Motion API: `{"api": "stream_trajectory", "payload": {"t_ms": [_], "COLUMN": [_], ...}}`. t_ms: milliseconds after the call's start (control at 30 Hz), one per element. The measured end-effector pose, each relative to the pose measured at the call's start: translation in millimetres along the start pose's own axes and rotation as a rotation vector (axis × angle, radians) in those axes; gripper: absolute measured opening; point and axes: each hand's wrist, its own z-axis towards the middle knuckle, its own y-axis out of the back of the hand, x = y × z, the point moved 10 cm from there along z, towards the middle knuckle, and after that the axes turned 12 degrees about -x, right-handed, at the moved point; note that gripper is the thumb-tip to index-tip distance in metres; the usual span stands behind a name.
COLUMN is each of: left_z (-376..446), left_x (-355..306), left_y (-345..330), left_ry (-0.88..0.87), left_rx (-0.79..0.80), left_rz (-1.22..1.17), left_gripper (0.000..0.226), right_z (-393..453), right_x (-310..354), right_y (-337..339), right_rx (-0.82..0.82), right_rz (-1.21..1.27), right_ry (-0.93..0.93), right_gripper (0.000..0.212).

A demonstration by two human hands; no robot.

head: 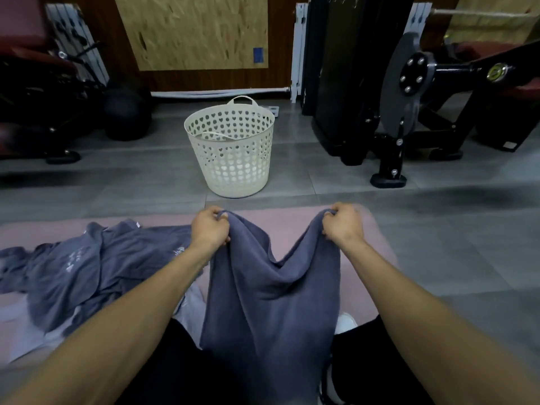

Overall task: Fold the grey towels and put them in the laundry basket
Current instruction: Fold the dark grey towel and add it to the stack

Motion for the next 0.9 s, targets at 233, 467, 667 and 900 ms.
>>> {"api": "stream_trajectory", "payload": {"t_ms": [233,467,667,900], "left_z": [75.1,119.4,49.8,-31.6], "left_x": [-13.3,-17.1,52.2,198.1], "left_y": [-46.6,-33.6,-27.0,-33.1], "left_ry": [-0.109,-0.026,0.117,0.352], "left_rx": [0.01,-0.142,-0.159,-0.008], "left_rz": [0.135,-0.186,-0.065,0.086], "left_gripper": [0.013,0.015,0.009,0.013], "right_z": [69.7,104.1,50.5,-55.0], "right_x": [13.8,26.9,-40.2,-154.8], "right_y": [-35.2,-27.5,-42.7,-70.1], "right_rx": [-0.034,-0.1,-0.039,0.121], "right_rz": [0.126,0.368,0.274,0.007], "right_ry": [-0.065,0.018,-0.08,-0.146], "right_gripper": [0.023,0.023,0.015,0.013]}}
